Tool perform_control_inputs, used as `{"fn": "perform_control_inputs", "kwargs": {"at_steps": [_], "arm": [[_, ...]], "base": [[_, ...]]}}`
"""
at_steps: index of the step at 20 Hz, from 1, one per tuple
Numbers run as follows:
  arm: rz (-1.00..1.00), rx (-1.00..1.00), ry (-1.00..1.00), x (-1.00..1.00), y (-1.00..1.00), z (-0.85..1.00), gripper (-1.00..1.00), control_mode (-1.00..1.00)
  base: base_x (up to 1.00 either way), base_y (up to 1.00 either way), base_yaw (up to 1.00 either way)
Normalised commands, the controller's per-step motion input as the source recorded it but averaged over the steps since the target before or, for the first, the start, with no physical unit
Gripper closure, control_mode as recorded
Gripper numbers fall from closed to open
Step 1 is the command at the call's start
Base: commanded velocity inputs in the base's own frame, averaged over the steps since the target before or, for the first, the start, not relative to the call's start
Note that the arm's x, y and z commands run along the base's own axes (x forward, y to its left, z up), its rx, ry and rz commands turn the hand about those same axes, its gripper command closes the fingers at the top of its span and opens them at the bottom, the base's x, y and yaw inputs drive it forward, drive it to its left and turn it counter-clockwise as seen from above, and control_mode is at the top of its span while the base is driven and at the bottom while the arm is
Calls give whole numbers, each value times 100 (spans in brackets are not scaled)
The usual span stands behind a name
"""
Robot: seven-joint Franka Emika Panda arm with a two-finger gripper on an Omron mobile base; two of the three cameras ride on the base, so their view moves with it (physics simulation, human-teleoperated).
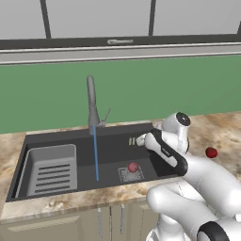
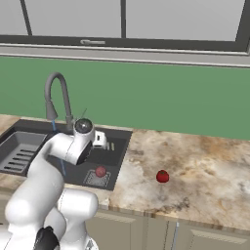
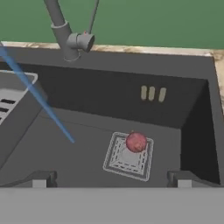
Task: Turn on the sink faucet. Then move the onion from the counter to the sink. Turn off the sink. Move the vegetable from the sink to the pot next to the stove. Finally move the pot to the front left burner.
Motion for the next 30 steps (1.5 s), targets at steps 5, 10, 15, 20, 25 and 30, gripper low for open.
{"fn": "perform_control_inputs", "kwargs": {"at_steps": [5, 10, 15, 20, 25, 30], "arm": [[22, 0, -13, 31, 0, 5, -100, -100], [23, 0, -11, 29, 0, 0, -100, -100], [18, 0, -5, 10, 0, 0, -100, -100], [11, 0, -4, 25, 6, 0, -100, -100], [9, 0, -8, 44, 18, 0, -100, -100], [6, 0, -11, 40, 16, 0, -100, -100]], "base": [[0, 0, 0], [0, 0, 0], [0, 0, 0], [0, 0, 0], [0, 0, 0], [0, 0, 0]]}}
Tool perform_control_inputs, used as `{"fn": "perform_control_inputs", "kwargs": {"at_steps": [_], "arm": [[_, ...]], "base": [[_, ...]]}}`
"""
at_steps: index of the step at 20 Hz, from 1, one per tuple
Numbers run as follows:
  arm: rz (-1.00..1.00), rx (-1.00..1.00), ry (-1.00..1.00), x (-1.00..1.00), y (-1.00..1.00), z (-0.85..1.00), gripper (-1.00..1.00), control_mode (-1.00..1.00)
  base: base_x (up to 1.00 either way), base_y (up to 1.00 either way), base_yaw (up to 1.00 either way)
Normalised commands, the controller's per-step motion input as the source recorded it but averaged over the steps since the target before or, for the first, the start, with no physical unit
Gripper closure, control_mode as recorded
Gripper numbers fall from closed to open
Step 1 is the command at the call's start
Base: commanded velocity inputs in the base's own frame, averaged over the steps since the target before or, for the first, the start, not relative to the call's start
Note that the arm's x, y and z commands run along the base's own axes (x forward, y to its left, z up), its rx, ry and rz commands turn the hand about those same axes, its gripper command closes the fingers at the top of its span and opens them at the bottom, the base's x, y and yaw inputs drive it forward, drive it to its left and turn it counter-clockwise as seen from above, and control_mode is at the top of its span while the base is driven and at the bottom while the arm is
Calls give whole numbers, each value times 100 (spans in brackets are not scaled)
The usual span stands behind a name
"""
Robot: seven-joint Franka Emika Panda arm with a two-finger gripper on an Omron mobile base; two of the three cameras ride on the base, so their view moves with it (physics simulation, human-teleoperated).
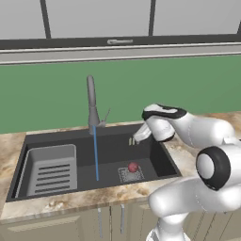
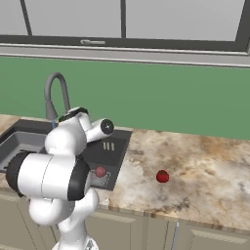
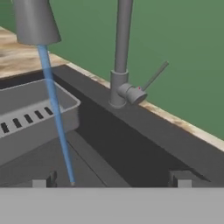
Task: Turn on the sink faucet. Then move the onion from the counter to the sink. Turn off the sink. Move the vegetable from the sink to the pot next to the stove. Finally move the pot to the front left burner.
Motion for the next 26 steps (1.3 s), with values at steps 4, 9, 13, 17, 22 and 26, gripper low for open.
{"fn": "perform_control_inputs", "kwargs": {"at_steps": [4, 9, 13, 17, 22, 26], "arm": [[6, 0, -15, 27, 17, 0, -100, -100], [12, 0, -16, 14, 19, 6, -100, -100], [16, 0, -12, 16, 21, 5, -100, -100], [15, 0, -8, 20, 15, 1, -100, -100], [8, -2, -3, 26, 0, 6, -100, -100], [7, -2, -2, 24, 0, 5, -100, -100]], "base": [[0, 0, 0], [0, 0, 0], [0, 0, 0], [0, 0, 0], [0, 0, 0], [0, 0, 0]]}}
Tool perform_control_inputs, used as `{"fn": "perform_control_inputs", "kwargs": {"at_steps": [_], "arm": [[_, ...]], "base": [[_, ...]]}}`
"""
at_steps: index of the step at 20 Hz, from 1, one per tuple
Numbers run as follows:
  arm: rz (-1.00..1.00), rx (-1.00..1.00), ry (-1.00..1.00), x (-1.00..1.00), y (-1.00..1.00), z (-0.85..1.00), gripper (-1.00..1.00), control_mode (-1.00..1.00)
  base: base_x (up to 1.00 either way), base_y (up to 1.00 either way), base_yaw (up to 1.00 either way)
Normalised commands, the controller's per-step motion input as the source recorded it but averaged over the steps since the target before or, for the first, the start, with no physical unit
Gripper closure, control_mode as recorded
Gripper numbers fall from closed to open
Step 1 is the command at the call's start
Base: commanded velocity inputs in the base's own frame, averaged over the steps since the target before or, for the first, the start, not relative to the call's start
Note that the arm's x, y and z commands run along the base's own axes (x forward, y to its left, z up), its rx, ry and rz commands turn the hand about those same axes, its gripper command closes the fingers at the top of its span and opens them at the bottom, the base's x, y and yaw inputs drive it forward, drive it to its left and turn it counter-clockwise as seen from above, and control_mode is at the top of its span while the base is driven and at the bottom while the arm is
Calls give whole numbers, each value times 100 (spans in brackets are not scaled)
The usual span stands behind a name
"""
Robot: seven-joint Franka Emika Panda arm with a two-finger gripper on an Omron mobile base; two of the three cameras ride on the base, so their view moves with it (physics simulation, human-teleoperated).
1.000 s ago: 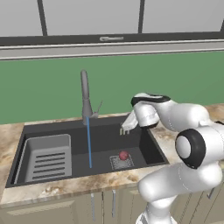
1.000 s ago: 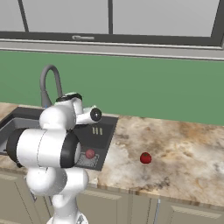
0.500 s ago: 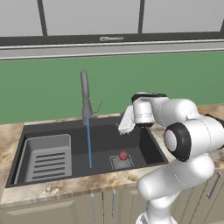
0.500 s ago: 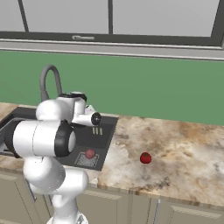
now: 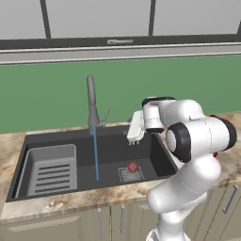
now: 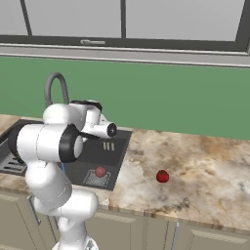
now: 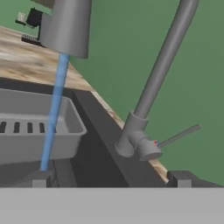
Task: Turn on the sink faucet. Then move the onion from the counter to the sink. Turn off the sink. Move the vegetable from the sink to the pot next to the stove. Finally move the pot to the front left burner.
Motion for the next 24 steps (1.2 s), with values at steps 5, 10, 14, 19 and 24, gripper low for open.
{"fn": "perform_control_inputs", "kwargs": {"at_steps": [5, 10, 14, 19, 24], "arm": [[6, 0, 0, 21, 1, 2, -100, -100], [3, 0, 0, 27, 8, 0, -100, -100], [1, 0, 0, 29, 10, 0, -100, -100], [0, 0, 1, 23, 14, -2, -100, -100], [0, 0, 8, 25, 15, -6, -100, -100]], "base": [[0, 0, 0], [0, 0, 0], [0, 0, 0], [0, 0, 0], [0, 0, 0]]}}
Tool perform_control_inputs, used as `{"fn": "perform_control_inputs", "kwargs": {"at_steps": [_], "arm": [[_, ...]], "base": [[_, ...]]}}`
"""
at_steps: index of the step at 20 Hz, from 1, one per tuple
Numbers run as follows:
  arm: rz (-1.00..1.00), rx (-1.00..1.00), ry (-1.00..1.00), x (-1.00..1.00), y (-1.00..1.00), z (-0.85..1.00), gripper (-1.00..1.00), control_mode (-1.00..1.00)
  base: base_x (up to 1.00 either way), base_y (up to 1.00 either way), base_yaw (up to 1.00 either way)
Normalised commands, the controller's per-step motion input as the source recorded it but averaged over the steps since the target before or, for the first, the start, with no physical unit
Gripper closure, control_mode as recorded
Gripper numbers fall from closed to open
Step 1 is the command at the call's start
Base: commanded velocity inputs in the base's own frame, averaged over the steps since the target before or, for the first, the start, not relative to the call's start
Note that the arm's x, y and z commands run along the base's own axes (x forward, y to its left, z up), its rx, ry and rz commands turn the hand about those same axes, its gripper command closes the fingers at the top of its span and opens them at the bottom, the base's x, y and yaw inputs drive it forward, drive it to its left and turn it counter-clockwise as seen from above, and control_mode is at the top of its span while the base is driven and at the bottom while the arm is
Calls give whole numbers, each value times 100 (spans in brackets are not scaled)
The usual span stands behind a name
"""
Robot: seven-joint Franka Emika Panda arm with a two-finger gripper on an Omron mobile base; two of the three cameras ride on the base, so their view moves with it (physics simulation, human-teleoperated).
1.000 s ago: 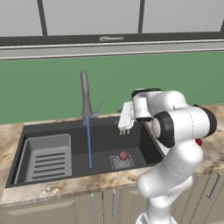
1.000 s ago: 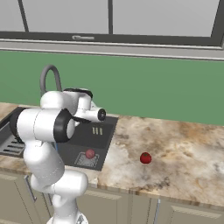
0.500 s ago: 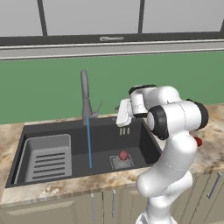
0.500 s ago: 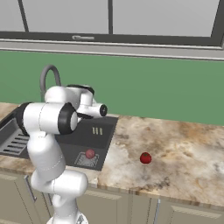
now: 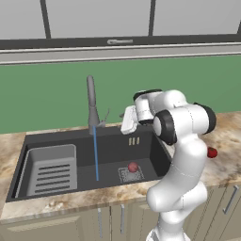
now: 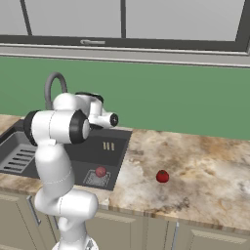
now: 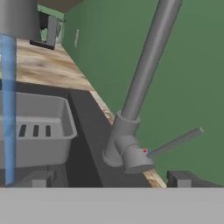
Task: Turn on the sink faucet. Then move the onion from the counter to the sink. Turn off the sink. Move the vegetable from the sink to the pot next to the stove. Finally move the pot to the front left burner.
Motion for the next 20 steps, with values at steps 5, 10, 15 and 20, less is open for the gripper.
{"fn": "perform_control_inputs", "kwargs": {"at_steps": [5, 10, 15, 20], "arm": [[0, 0, 7, 23, 6, -3, -100, -100], [0, 0, 4, 16, 1, 0, -100, -100], [0, 0, 3, 13, 3, 0, -100, -100], [0, 0, 2, 16, 5, -1, -100, -100]], "base": [[0, 0, 0], [0, 0, 0], [0, 0, 0], [0, 0, 0]]}}
